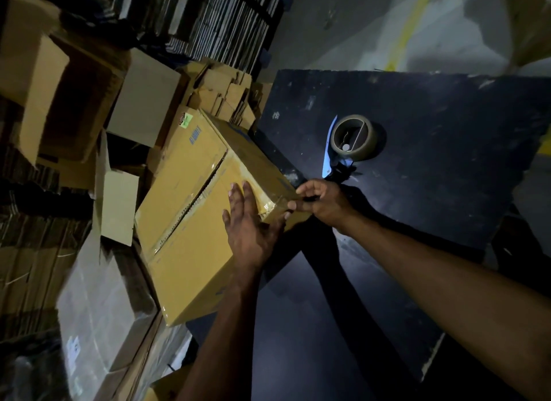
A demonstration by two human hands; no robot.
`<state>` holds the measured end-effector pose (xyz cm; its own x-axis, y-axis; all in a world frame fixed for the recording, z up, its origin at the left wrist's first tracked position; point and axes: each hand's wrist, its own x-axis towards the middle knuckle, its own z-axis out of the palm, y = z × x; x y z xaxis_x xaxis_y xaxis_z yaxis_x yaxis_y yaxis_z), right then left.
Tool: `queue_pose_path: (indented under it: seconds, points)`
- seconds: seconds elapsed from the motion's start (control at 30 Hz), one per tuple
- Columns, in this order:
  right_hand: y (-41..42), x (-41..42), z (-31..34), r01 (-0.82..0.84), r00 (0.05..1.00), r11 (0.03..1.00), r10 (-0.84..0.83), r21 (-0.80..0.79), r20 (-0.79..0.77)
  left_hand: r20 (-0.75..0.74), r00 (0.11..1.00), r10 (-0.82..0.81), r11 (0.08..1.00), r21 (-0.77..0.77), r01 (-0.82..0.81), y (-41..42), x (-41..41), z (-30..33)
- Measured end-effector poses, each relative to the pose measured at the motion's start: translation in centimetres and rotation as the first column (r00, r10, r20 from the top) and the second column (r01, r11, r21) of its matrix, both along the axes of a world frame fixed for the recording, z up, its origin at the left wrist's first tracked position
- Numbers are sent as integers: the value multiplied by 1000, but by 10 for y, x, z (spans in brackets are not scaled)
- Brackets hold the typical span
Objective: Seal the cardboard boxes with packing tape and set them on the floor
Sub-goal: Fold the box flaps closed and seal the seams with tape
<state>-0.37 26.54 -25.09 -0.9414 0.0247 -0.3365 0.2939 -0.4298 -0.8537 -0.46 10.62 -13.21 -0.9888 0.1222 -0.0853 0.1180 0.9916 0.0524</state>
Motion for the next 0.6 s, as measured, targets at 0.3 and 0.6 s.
queue_pose_path:
  seconds: [0.3,0.6]
  points:
    - [6,-9,-4,-132,990,991,132,-15,55,-4,966,257,961,110,-255,32,-12,13]
    - [12,-19,-1,-231,967,973,231,-10,106,6,924,383,897,238,-374,50,-17,18]
